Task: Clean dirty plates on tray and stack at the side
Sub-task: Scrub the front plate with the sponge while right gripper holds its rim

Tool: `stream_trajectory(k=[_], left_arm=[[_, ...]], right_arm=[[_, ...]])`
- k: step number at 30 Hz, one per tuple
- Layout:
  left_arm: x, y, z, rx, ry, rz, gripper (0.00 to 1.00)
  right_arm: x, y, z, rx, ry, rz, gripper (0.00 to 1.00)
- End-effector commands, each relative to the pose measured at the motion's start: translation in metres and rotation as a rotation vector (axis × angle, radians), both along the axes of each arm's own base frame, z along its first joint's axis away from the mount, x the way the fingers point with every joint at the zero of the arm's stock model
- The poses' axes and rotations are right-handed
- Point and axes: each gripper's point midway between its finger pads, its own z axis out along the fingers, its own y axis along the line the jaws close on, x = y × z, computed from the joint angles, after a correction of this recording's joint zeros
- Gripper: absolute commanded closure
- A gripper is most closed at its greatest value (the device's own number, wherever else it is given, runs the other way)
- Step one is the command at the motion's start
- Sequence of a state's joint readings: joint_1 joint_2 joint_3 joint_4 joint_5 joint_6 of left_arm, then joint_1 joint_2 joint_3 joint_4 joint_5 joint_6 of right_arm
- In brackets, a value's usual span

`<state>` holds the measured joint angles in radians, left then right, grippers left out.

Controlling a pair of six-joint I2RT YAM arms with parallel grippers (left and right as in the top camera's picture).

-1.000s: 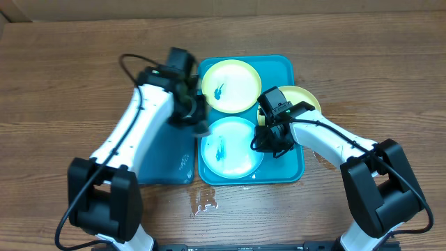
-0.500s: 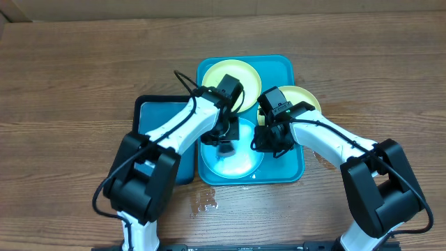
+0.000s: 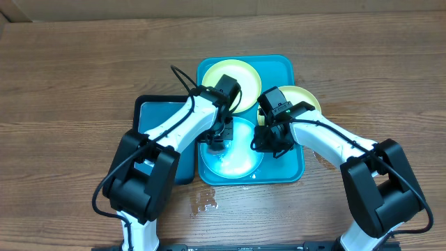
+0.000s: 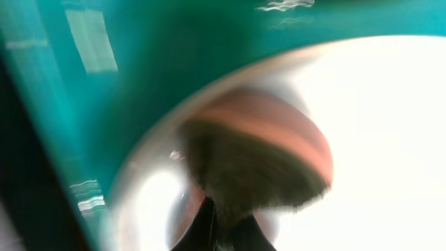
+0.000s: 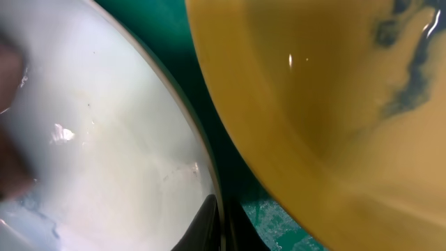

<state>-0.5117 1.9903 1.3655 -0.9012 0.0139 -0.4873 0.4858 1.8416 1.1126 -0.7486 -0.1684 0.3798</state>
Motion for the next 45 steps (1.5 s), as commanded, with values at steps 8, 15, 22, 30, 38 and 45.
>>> stream_trajectory(k=[8,15,22,30,38,45], left_arm=[[-0.057,-0.079,-0.011,-0.403,0.283,-0.185,0.96],[-0.055,0.005,-0.027,0.074,0.243,-0.116,0.96],[-0.022,0.073,-0.013,0.477,0.052,-0.052,0.96],[0.003,0.095,-0.001,0.617,-0.08,-0.025,0.96],[-0.016,-0.004,-0.032,-0.008,0.107,-0.113,0.96],[-0.031,-0.085,-0.012,-0.466,0.203,-0.175,0.96]], right_arm=[[-0.005,-0.007,-0.007,-0.031,0.019,0.008,0.96],[-0.005,-0.007,-0.007,-0.032,0.021,0.008,0.96],[-0.005,-0.007,-0.007,-0.032,0.021,0.008,0.96],[-0.005,-0.007,-0.007,-0.032,0.021,0.008,0.96],[-0.005,-0.007,-0.007,-0.032,0.021,0.009,0.96],[-0.005,-0.007,-0.007,-0.032,0.021,0.008,0.96]])
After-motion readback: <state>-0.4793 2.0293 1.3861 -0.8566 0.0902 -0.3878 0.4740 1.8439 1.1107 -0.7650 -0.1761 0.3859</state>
